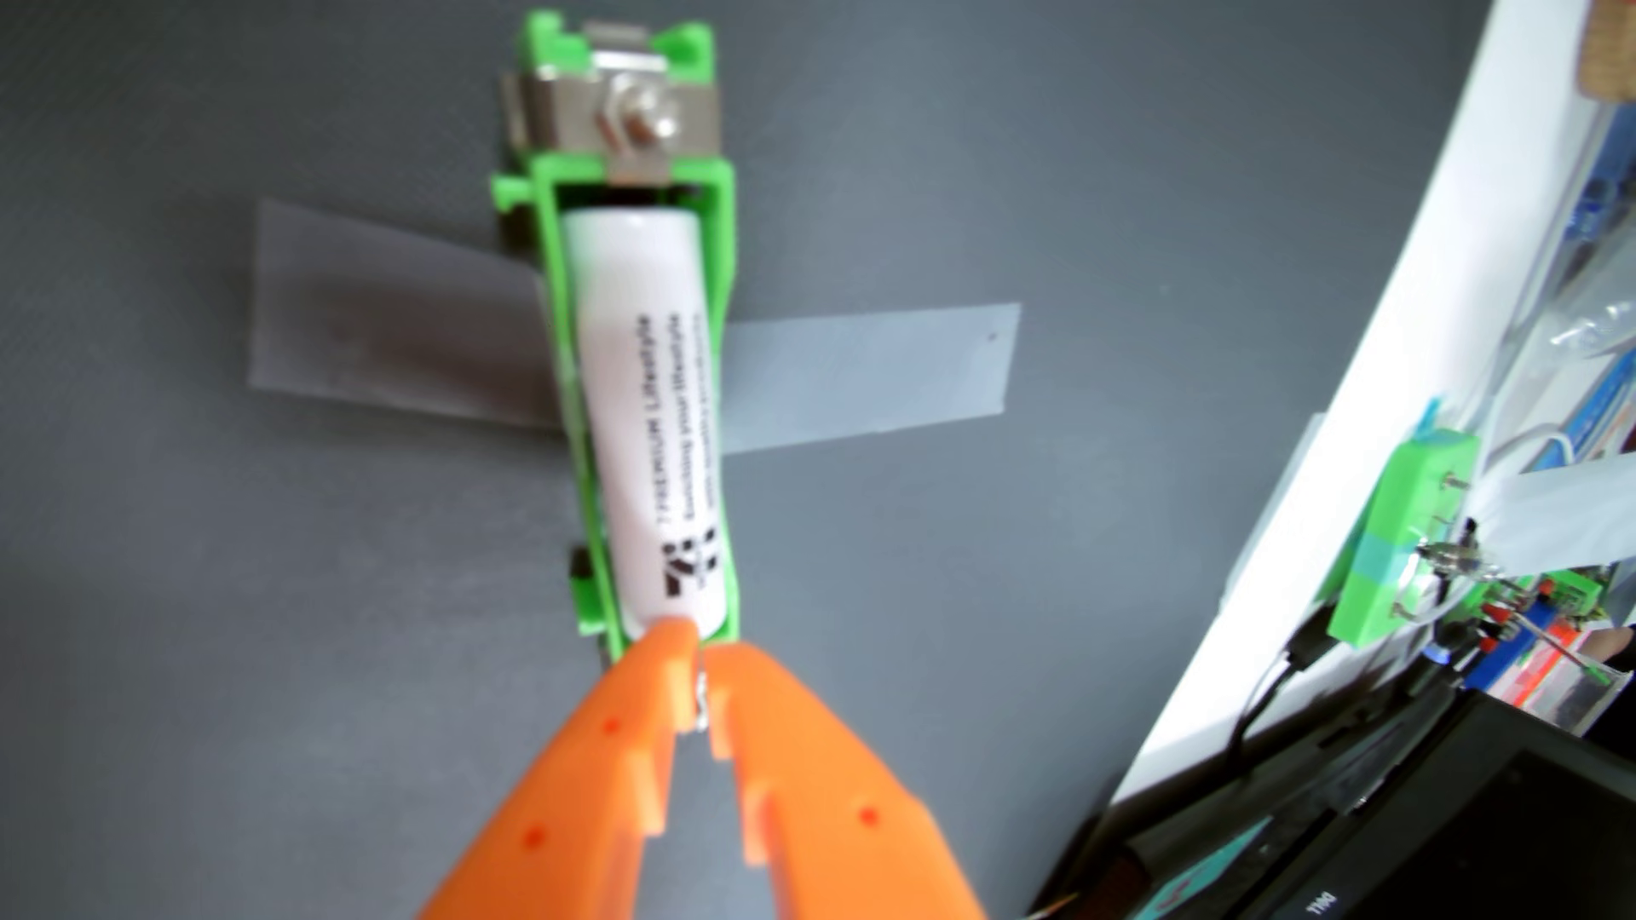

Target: Insert Battery

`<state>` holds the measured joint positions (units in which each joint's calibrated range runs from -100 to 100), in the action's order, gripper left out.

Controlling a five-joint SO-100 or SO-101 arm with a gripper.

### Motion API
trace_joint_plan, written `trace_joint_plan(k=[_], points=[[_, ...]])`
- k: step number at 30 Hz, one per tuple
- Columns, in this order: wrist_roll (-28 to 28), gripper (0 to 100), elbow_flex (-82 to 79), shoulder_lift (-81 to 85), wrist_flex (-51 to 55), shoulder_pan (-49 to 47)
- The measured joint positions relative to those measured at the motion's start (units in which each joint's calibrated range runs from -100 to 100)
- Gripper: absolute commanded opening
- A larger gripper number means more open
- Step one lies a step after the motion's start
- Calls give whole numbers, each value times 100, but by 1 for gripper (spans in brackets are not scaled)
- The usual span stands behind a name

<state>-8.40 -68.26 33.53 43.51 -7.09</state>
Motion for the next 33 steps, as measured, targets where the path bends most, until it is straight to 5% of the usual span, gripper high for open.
trace_joint_plan(k=[24,33], points=[[0,2,-9,0,33,-320],[-10,2,696,0,854,-787]])
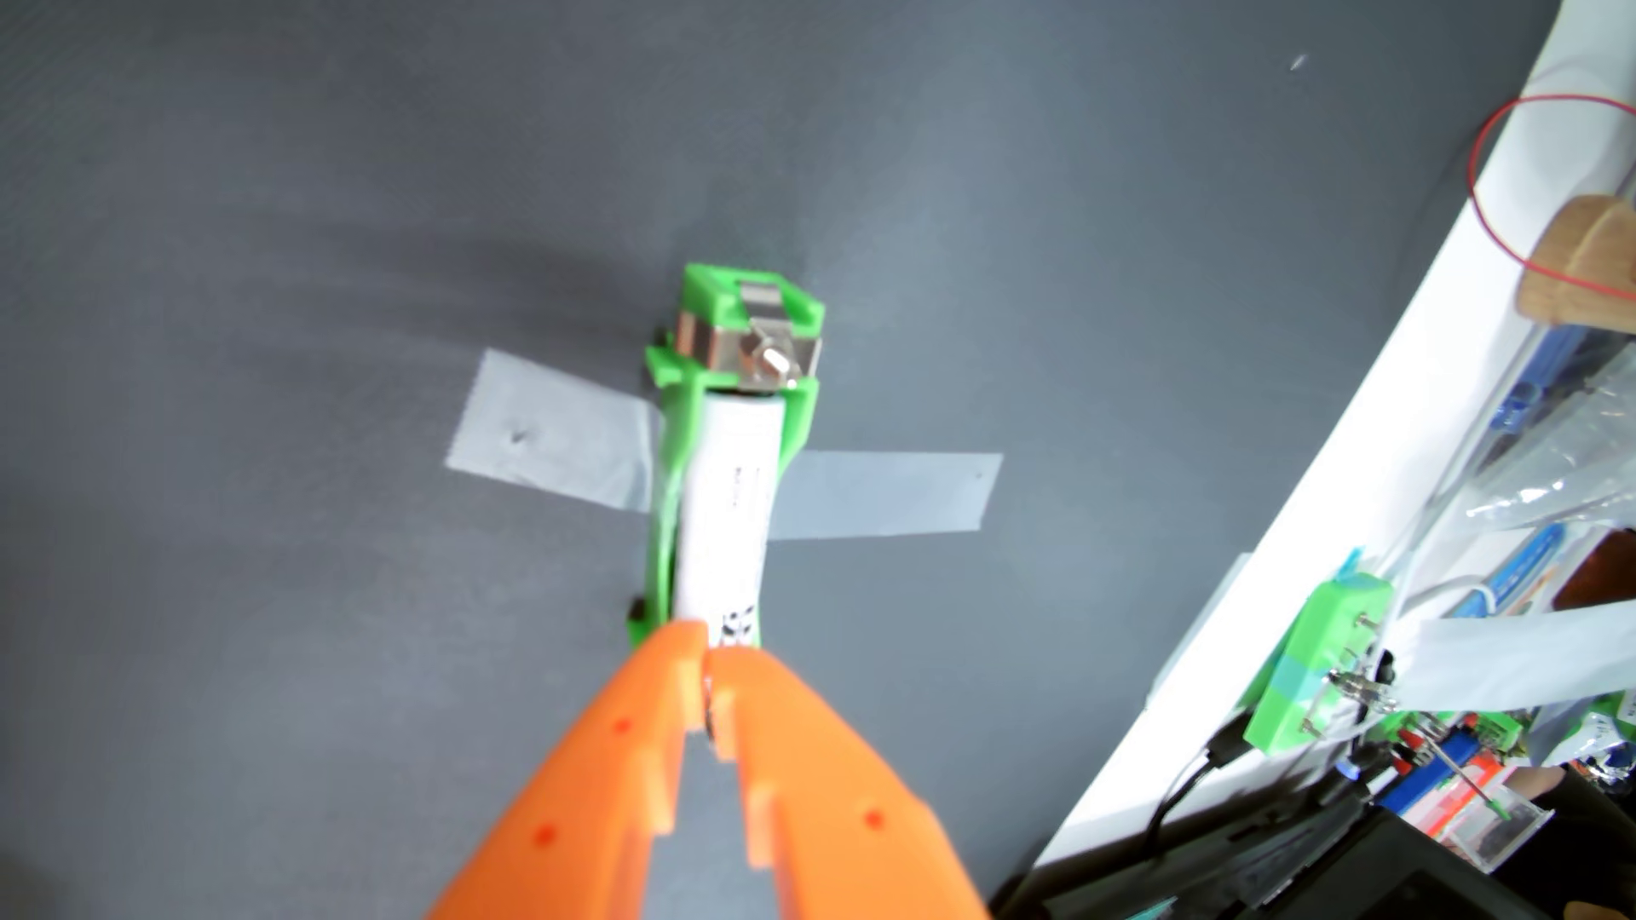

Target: Insert Battery

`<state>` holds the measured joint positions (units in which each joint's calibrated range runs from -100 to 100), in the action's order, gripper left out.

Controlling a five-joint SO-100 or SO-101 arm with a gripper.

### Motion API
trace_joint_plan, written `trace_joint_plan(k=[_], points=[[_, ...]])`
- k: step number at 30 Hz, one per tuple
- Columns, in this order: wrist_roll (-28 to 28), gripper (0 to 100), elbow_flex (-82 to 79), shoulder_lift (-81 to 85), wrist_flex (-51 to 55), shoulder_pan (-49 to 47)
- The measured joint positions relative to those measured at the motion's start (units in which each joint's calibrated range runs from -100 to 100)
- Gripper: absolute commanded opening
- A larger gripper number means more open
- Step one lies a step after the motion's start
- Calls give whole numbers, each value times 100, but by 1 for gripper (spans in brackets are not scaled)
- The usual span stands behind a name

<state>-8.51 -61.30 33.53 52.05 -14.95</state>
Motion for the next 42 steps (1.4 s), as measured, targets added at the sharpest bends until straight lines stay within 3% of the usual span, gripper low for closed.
trace_joint_plan(k=[5,13,20,27,42], points=[[0,2,9,491,259,107],[26,2,-850,2529,711,1139],[317,2,-1691,3819,753,1614],[480,2,-2152,3952,753,2179],[480,2,-2495,4043,636,2188]])
